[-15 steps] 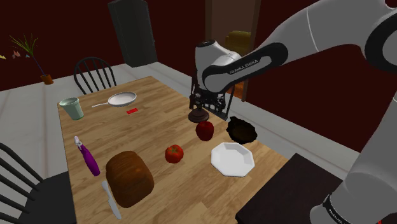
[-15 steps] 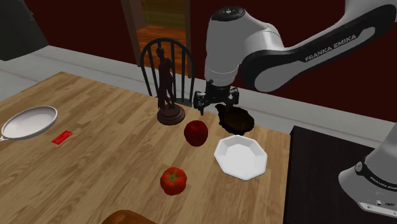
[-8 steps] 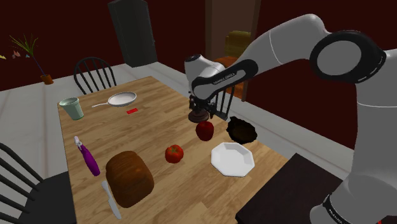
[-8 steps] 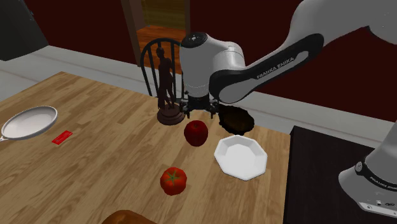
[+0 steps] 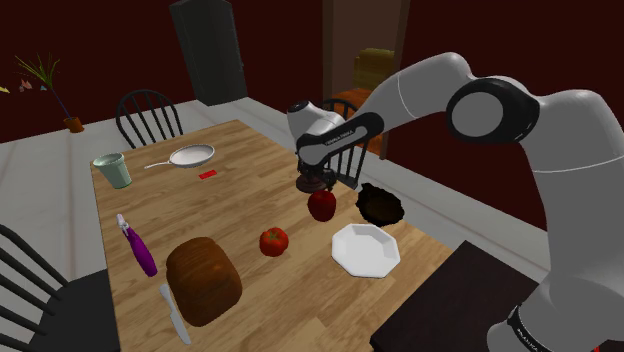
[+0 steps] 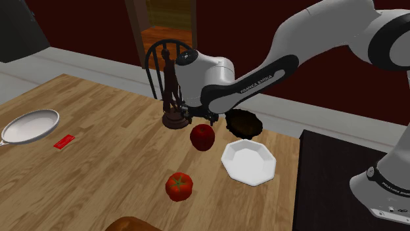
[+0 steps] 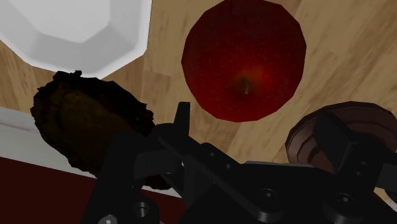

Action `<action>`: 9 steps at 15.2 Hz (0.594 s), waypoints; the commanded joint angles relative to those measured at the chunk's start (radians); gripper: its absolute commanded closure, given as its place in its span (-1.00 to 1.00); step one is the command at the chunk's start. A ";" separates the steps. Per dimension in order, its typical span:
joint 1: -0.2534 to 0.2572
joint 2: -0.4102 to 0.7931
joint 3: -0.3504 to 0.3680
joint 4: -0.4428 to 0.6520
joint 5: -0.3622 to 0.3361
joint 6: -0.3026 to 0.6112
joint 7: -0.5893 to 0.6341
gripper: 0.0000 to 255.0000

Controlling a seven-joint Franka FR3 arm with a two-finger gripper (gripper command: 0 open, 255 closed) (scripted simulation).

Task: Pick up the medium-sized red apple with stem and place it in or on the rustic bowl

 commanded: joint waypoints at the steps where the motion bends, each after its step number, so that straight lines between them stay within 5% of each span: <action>1: -0.001 0.015 -0.005 -0.004 -0.006 0.019 0.005 -1.00; 9: -0.003 0.032 -0.010 -0.012 -0.013 0.043 0.009 -1.00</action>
